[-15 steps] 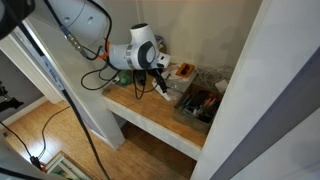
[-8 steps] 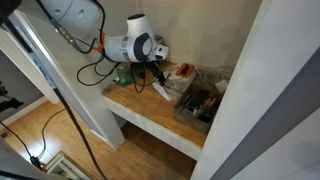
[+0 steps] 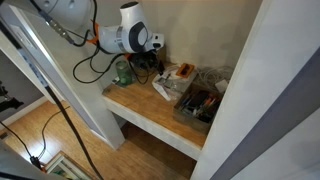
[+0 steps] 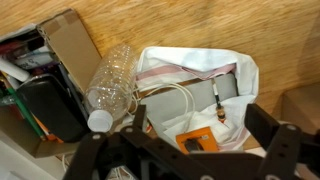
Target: Place the bottle of water next to the box
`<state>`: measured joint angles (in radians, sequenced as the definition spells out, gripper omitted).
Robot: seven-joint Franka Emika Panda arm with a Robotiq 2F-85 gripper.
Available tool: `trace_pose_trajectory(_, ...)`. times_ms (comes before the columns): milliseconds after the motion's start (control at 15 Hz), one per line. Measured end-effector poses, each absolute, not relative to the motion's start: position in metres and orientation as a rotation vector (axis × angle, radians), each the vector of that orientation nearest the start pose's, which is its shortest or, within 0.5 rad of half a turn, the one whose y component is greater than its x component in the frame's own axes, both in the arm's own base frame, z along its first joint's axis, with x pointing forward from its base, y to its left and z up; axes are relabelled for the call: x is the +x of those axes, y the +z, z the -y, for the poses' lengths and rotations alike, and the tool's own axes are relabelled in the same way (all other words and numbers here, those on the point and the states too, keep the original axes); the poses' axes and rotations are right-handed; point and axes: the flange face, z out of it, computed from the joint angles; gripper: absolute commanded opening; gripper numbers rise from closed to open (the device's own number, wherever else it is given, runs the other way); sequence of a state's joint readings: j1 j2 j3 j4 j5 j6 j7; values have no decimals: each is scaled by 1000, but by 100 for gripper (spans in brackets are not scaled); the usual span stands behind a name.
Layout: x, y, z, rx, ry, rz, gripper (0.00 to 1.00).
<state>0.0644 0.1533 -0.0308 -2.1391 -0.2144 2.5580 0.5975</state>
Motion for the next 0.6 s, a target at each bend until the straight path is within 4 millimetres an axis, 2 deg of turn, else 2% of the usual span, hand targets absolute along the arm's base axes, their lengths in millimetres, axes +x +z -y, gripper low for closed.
trace_pose_trajectory(600,579,386,-25,-3122,-421,-380,100)
